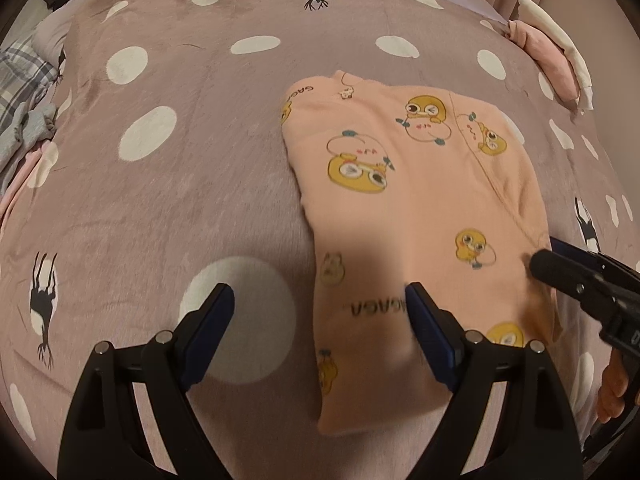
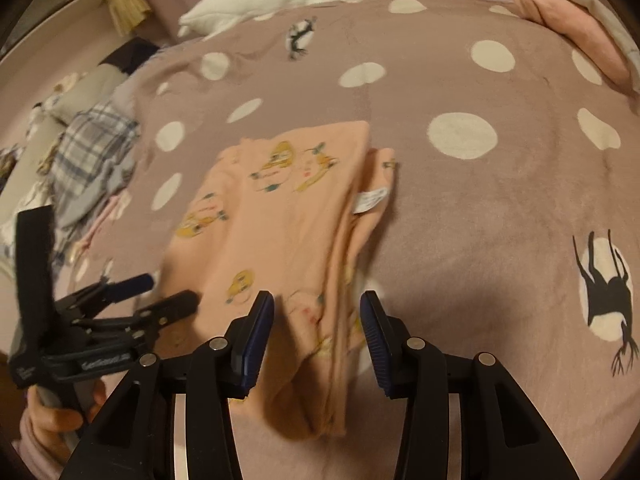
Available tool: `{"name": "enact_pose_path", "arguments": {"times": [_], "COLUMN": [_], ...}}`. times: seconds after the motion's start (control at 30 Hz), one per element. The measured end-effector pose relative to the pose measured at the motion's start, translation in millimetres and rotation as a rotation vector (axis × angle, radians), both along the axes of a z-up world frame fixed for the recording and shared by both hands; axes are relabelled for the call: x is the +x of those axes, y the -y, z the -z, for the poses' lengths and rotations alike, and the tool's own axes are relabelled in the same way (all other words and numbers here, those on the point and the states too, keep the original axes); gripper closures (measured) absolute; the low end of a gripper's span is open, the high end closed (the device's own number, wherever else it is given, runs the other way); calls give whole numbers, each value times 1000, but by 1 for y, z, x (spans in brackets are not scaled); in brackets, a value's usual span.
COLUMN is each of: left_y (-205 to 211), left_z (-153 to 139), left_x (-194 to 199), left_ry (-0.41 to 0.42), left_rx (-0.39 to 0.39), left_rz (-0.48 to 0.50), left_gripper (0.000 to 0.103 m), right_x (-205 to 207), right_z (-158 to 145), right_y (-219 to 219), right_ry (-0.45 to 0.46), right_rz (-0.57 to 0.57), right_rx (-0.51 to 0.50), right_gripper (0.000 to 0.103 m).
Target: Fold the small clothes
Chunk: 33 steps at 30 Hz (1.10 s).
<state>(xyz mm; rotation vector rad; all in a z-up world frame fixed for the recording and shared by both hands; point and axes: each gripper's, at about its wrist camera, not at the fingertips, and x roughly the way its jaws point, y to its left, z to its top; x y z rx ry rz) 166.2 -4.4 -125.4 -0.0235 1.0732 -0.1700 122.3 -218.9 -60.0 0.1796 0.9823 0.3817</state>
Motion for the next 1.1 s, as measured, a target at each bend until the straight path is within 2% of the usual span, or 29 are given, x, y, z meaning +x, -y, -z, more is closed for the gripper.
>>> {"name": "enact_pose_path", "arguments": {"times": [0.13,0.3,0.63,0.97,1.1], "left_y": [0,-2,-8,-11,-10], "left_z": [4,8,1,-19,-29], "left_x": [-9,-21,-47,-74,-83], "left_ry": [-5,-18,-11,29,42], "left_rx": [22,29,27,15,-2], "left_rz": [4,-2,-20,-27,-24], "left_gripper": [14,14,15,15,15], "right_x": [-15,-20,-41,-67,-78], "right_z": [3,15,2,-18,-29], "right_y": [-7,-6,3,-5,-12], "right_ry": [9,-22,27,89,124], "right_rz": [-39,3,38,13,-10], "right_rx": [-52,-146,-171,-164,-166], "right_gripper": [58,57,57,57,50]}}
